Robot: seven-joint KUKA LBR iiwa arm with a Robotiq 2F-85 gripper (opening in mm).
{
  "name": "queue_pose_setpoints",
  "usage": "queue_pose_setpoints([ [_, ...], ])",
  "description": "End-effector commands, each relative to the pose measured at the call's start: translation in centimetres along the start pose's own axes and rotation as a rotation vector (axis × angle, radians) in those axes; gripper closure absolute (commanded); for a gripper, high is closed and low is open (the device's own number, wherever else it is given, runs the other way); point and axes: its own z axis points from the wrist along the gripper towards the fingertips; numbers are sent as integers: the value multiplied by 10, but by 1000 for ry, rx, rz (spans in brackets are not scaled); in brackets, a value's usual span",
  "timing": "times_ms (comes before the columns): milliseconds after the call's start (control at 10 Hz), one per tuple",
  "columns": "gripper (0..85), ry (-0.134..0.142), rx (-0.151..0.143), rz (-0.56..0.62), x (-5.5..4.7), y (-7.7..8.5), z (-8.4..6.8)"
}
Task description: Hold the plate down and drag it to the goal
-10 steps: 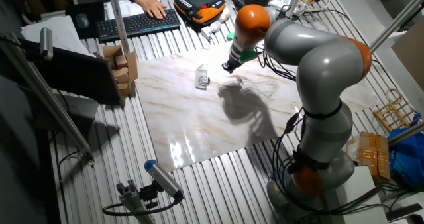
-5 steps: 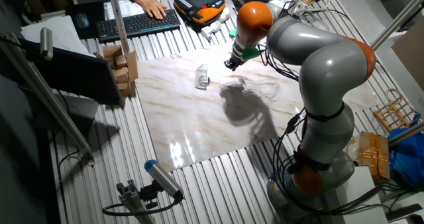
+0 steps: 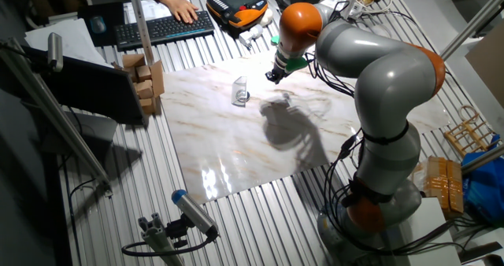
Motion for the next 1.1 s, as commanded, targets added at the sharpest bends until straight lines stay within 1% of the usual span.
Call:
queue_pose_setpoints([
  [0,850,0,2,-6,-1,0,1],
  [800,850,2,5,-6,-2,1,1],
  [1000,850,8,4,-5,-2,1,1],
])
